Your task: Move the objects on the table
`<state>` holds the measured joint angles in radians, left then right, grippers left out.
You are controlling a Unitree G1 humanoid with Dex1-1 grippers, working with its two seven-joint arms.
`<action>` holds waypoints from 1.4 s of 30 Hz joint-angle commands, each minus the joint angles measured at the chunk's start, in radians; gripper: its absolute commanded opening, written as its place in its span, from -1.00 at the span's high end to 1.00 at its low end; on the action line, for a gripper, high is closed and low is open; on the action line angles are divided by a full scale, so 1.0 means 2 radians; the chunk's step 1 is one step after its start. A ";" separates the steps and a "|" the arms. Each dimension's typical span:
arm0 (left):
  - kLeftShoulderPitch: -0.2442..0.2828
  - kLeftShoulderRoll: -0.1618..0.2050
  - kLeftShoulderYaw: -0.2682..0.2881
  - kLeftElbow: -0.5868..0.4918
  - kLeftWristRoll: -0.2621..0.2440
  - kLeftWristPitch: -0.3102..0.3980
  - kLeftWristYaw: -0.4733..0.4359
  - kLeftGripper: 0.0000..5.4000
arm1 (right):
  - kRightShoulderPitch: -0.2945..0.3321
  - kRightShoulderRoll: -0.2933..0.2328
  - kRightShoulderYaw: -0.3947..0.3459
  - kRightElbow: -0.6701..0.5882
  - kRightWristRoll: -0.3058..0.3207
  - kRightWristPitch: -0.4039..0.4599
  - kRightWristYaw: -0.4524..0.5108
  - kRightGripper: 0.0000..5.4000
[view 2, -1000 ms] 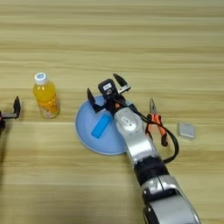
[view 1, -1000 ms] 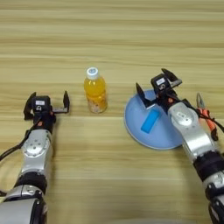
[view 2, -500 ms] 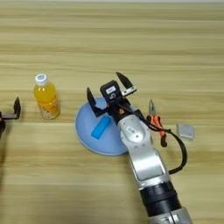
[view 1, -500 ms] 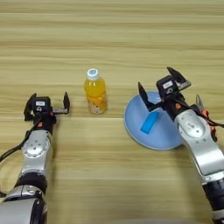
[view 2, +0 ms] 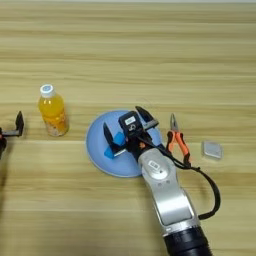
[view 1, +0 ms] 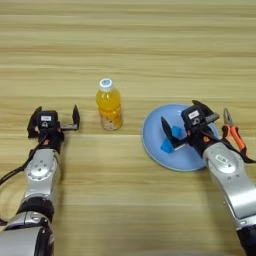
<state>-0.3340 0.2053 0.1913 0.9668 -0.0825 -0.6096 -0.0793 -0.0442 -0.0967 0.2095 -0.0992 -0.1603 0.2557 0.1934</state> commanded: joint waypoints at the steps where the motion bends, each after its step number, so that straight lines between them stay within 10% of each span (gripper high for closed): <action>1: -0.006 -0.003 -0.001 0.004 0.003 -0.003 0.001 -1.00 | 0.010 0.000 0.009 0.015 0.004 0.017 0.008 -0.98; 42: -0.007 -0.007 -0.003 0.007 0.005 -0.005 0.003 -1.00 | 0.020 0.006 0.008 0.074 0.023 0.022 0.009 -0.98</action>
<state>-0.3372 0.1882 0.1872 0.9726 -0.0816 -0.6102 -0.0769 -0.0107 -0.0807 0.2331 0.0204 -0.1135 0.2900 0.2248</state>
